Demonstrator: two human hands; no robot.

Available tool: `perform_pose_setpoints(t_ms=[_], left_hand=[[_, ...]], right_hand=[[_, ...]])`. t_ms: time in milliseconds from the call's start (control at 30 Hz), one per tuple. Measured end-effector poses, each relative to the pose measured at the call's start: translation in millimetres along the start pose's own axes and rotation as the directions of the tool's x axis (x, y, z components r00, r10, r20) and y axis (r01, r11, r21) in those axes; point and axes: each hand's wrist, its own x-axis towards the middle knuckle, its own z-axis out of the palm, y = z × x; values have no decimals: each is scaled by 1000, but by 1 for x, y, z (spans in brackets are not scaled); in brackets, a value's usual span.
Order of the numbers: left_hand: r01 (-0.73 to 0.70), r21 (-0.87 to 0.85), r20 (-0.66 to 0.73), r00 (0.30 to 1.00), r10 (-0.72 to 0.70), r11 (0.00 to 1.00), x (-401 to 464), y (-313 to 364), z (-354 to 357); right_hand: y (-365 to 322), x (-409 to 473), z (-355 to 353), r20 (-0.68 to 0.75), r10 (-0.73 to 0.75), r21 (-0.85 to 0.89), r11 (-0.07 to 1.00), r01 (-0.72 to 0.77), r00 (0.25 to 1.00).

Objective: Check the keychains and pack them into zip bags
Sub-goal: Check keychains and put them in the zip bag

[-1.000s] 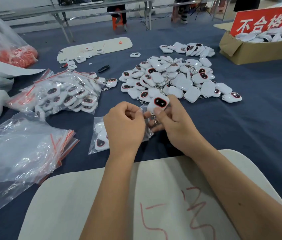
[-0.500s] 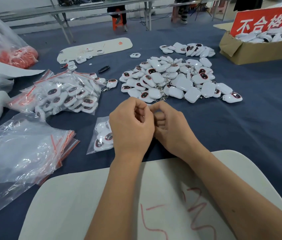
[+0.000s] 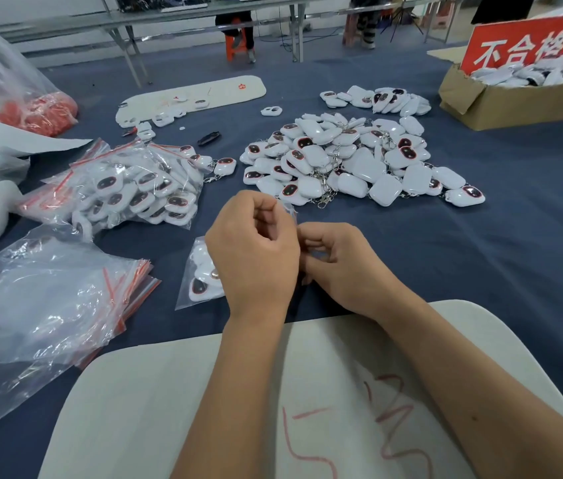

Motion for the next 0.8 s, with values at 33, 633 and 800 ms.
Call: perform_pose_setpoints(t_ms=[33, 633, 800], left_hand=[[-8, 1, 11, 1000, 8, 1000, -1, 1, 1], [52, 0, 593, 804, -42, 999, -22, -7, 25], [126, -2, 604, 791, -99, 992, -20, -10, 24]], right_hand=[[-1, 0, -1, 38, -5, 11, 1000, 4, 999], [11, 9, -38, -453, 163, -730, 497, -469, 877], [12, 11, -38, -422, 132, -741, 520, -425, 897]])
